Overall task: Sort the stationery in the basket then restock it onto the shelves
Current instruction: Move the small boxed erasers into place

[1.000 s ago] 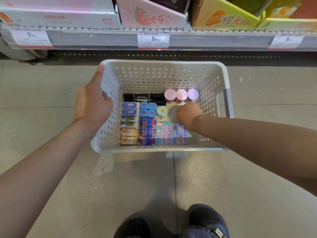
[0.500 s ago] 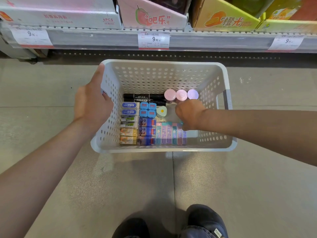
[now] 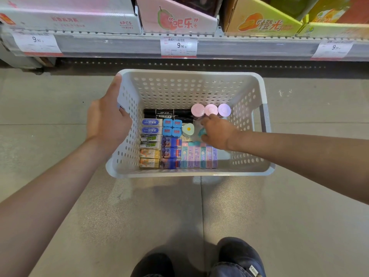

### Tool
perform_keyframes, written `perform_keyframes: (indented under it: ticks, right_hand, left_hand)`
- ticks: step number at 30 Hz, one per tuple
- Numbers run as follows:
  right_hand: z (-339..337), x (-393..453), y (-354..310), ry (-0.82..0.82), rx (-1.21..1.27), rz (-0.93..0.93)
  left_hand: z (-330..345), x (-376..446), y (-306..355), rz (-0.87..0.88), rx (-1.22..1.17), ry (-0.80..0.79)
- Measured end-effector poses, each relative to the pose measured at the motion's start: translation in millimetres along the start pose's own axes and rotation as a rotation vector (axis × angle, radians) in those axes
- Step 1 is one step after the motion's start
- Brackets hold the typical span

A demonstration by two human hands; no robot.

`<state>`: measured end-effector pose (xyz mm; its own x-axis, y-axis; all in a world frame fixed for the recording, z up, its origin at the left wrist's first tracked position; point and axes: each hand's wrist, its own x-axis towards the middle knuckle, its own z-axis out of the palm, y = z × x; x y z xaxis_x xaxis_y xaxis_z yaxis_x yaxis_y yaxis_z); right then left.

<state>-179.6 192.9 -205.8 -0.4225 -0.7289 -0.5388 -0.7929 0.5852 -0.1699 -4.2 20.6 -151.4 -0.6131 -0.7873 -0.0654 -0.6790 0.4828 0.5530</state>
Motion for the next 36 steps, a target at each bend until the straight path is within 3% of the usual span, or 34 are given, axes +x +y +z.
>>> perform_keyframes:
  ticks: [14,27,32,34,36]
  right_hand:
    - [16,13,-3,0.104,0.166,0.058]
    - [-16,-15,0,0.114,0.000,0.019]
    - [-31,-49,14,0.464,-0.014,-0.068]
    - [-27,-60,21,0.621,-0.076,-0.003]
    - [-25,-71,25,0.649,-0.026,0.133]
  left_hand:
    - [1,1,0,-0.008,-0.015,0.005]
    - [3,2,-3,0.027,0.003,0.012]
    - [-2,2,3,-0.072,-0.076,-0.004]
    - [-5,2,8,-0.137,-0.131,-0.050]
    - [-10,4,11,-0.223,-0.161,-0.115]
